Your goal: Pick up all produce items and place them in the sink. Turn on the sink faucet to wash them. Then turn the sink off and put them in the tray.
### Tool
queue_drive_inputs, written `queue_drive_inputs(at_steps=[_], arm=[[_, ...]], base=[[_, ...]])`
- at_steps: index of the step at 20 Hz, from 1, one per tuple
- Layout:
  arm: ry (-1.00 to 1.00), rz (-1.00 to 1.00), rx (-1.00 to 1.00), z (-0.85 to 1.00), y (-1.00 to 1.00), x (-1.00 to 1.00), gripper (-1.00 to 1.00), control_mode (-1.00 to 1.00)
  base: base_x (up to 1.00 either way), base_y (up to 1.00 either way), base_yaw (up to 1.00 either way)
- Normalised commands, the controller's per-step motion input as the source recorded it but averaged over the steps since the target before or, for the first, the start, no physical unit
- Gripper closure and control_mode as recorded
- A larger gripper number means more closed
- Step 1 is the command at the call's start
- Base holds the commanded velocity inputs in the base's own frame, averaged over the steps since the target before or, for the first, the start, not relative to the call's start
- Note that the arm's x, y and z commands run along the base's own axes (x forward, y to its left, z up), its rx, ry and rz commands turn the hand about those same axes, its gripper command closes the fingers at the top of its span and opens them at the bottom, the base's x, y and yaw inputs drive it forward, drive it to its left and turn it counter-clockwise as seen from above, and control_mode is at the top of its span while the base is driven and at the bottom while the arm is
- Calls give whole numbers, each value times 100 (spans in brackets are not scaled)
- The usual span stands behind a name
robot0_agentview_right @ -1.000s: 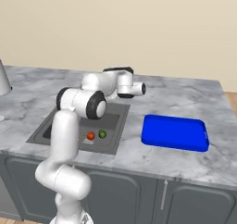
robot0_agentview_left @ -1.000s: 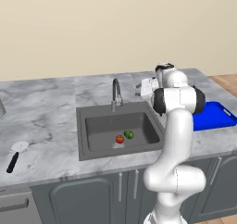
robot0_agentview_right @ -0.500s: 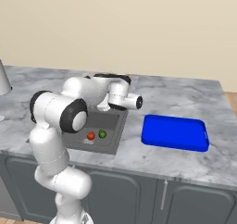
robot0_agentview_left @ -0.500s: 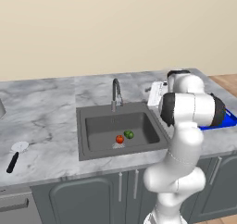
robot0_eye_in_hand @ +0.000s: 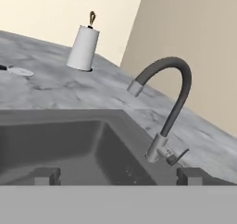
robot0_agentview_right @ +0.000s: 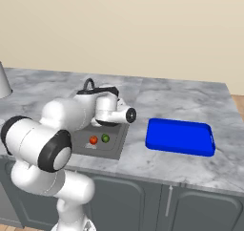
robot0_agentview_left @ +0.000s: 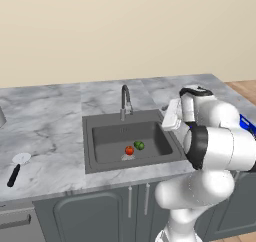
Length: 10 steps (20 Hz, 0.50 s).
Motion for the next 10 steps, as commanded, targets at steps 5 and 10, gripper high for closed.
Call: queue_drive_inputs(at_steps=[5,10], arm=[[29,-14,-15,0,16,-24,-100,-100],[34,-17,-13,-6,25,-5,-100,-100]], base=[[0,0,0],[0,0,0]])
